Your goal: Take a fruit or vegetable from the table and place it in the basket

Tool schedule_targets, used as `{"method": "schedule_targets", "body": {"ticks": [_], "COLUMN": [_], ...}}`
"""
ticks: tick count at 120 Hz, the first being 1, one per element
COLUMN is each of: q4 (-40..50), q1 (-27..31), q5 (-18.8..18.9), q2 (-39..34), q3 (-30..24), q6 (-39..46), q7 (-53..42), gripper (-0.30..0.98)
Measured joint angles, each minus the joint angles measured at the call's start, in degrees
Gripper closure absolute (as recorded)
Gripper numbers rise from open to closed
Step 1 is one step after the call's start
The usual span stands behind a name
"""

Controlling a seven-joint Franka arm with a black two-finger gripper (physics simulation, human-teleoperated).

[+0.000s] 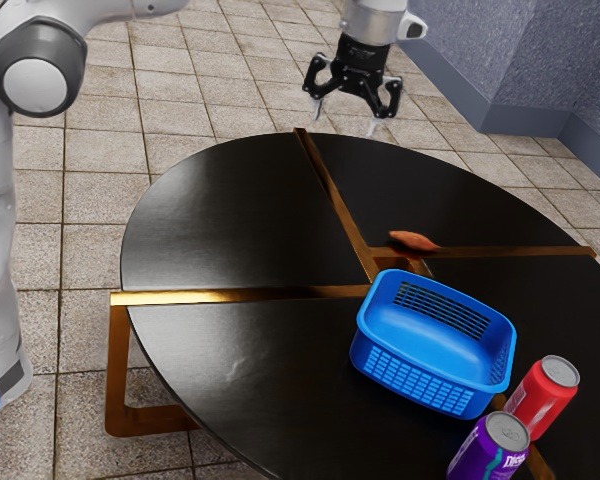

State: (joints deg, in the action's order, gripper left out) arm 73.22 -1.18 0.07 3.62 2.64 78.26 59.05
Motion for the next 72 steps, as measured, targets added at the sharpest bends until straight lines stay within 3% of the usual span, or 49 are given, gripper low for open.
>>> {"method": "schedule_targets", "body": {"ticks": [21,45,60,72], "q4": [0.18,0.16,-0.04,-0.16], "q1": [-0.04,-7.75,-13.78,-14.84], "q5": [0.08,-5.37,-6.64,-7.0], "q2": [0.69,-2.11,-0.38,0.58], "q3": [-0.43,-1.24,-0.97,-0.01], "q6": [-2.63,-5.75,-6.57,-6.7], "q7": [20.42,39.18,48.07,53.39], "gripper": [0.0,0.0,0.0,0.0]}}
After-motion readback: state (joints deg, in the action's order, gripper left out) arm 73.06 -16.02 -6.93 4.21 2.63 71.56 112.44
